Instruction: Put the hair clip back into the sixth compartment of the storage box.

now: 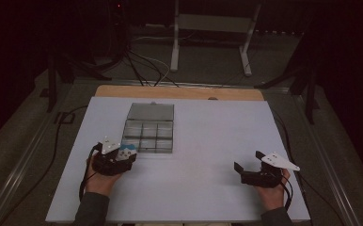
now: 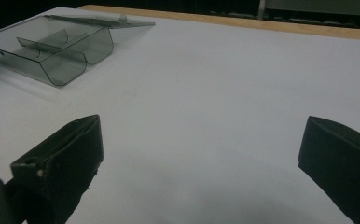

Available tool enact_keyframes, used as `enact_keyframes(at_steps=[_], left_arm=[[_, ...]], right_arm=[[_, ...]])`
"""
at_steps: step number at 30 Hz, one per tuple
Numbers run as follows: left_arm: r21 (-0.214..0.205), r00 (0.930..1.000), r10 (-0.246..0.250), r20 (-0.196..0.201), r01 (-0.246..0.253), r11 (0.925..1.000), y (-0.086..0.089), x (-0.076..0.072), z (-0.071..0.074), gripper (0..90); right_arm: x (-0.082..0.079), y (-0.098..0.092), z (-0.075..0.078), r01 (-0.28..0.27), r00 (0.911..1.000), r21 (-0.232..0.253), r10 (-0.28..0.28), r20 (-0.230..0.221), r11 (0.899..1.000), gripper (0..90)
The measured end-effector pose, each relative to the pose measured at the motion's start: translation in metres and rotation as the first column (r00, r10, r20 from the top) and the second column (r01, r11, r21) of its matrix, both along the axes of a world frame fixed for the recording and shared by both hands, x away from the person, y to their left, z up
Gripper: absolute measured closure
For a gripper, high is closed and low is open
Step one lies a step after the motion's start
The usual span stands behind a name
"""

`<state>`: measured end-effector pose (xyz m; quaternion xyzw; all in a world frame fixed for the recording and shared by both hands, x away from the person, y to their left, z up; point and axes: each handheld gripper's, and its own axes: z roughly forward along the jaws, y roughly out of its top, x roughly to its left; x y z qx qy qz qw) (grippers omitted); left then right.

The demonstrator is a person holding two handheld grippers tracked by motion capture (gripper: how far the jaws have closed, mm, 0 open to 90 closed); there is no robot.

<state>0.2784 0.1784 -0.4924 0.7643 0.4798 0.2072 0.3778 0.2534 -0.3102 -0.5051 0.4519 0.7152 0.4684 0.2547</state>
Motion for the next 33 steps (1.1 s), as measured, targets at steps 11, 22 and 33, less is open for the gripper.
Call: enact_keyframes(at_steps=[11,22,33], left_arm=[[0.000,0.9999,0.000,0.012,0.000,1.0000,-0.001,0.006,0.013,36.2],[0.002,0.9998,-0.014,0.014,0.014,0.9999,-0.004,0.014,0.021,36.2],[0.000,0.9997,-0.023,0.008,0.023,0.9997,-0.008,0.024,0.025,36.2]], right_arm=[[0.000,0.000,0.000,-0.001,1.0000,-0.001,0.001,0.000,1.000,0.0],[0.000,0.000,0.000,-0.001,1.0000,-0.002,0.001,-0.003,1.000,0.0],[0.000,0.000,0.000,-0.002,1.0000,-0.003,0.002,-0.005,1.000,0.0]])
